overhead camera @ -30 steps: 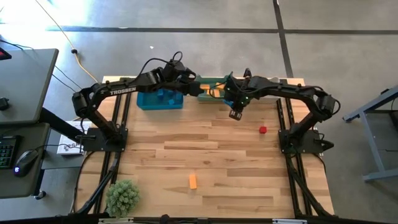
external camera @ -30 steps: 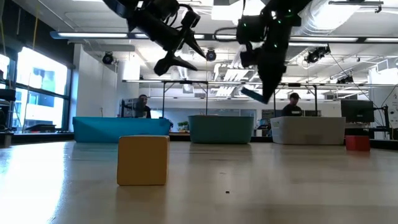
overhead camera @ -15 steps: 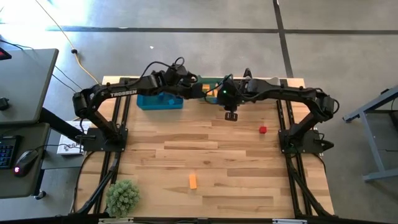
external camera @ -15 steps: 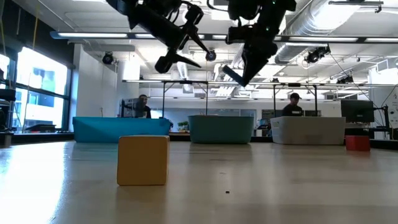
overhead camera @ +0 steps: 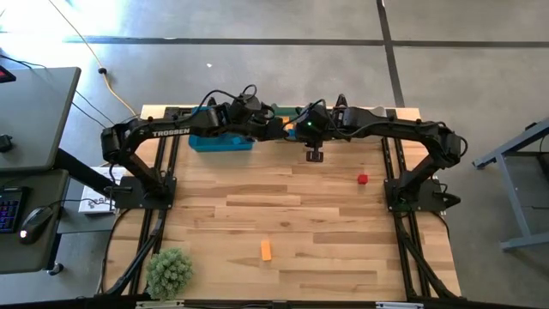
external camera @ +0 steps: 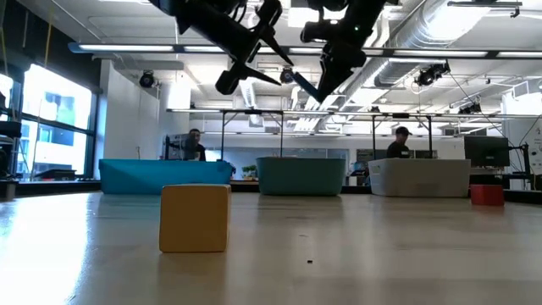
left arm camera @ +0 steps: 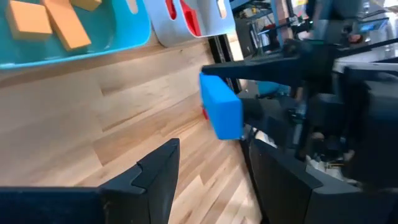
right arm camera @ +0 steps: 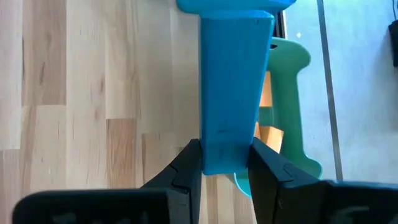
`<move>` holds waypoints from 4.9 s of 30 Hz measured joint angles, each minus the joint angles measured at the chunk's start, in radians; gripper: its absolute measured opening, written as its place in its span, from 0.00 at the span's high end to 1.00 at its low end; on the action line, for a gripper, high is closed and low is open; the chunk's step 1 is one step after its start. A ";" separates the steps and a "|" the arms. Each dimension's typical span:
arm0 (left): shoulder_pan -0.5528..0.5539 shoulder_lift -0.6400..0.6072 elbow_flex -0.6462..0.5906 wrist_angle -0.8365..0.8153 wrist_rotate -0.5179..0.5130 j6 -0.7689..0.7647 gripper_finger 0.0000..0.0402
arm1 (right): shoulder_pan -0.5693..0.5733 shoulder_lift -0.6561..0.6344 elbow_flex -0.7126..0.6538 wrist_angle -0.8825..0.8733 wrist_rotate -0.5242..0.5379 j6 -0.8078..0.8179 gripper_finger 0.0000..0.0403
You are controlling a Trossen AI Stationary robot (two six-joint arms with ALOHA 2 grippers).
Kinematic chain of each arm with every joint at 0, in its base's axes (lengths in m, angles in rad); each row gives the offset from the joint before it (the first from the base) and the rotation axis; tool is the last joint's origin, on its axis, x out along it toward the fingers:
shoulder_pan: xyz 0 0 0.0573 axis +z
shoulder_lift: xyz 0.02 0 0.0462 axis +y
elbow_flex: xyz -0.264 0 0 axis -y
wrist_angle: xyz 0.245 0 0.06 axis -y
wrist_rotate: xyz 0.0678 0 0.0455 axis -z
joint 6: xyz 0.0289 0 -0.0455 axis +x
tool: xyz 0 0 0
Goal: Sort & place blocks by color
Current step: Put the blue block into the blue bin, then put the red block into the grey bin
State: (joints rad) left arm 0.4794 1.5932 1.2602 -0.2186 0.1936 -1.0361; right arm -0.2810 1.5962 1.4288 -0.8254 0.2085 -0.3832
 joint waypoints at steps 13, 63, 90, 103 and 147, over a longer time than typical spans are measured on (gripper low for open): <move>-0.009 0.061 0.000 0.035 -0.052 -0.035 0.54 | 0.002 0.028 0.000 0.005 -0.002 0.005 0.82; -0.009 0.114 0.000 0.170 -0.032 0.061 0.77 | 0.002 0.028 -0.001 0.001 0.035 0.043 0.82; 0.086 0.098 0.000 -0.064 -0.055 0.475 0.92 | 0.001 0.028 -0.001 -0.045 0.027 0.348 0.57; 0.204 0.035 0.001 -0.402 -0.223 0.754 0.91 | 0.006 0.028 -0.001 -0.088 -0.179 0.740 0.56; 0.379 0.035 0.000 -0.549 -0.380 0.975 0.69 | 0.053 0.028 -0.005 -0.730 0.030 1.374 0.56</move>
State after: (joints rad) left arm 0.8581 1.6283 1.2602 -0.7673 -0.1867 -0.0608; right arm -0.2283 1.6245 1.4239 -1.5554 0.2386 0.9905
